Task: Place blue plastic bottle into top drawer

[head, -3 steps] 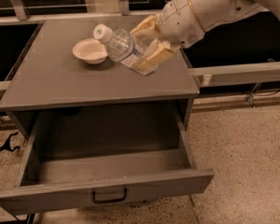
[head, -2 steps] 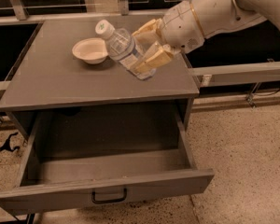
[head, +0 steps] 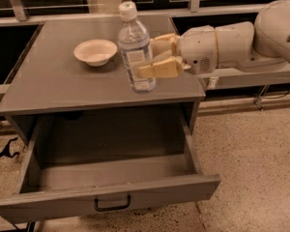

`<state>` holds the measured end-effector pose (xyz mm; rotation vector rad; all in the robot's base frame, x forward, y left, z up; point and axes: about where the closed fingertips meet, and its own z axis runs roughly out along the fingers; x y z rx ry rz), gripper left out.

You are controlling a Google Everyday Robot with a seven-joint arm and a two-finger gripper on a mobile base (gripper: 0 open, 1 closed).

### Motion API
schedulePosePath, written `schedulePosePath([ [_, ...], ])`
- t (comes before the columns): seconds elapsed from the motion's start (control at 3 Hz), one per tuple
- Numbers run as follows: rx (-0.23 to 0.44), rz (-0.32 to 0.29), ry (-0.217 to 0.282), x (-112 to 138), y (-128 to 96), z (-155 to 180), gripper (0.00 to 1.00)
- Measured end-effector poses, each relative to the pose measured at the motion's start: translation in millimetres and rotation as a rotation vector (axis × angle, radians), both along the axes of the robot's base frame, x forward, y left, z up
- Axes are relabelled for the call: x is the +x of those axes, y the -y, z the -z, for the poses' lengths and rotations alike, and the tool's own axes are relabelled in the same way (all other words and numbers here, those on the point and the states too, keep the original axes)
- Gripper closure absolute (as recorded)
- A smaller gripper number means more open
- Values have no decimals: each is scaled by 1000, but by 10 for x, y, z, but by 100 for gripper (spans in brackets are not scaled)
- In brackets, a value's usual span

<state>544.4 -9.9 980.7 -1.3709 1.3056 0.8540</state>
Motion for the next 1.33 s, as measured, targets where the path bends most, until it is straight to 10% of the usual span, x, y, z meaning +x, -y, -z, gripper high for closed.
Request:
schedulePosePath([
  [1.33, 91, -5, -64, -160, -167, 209, 100],
])
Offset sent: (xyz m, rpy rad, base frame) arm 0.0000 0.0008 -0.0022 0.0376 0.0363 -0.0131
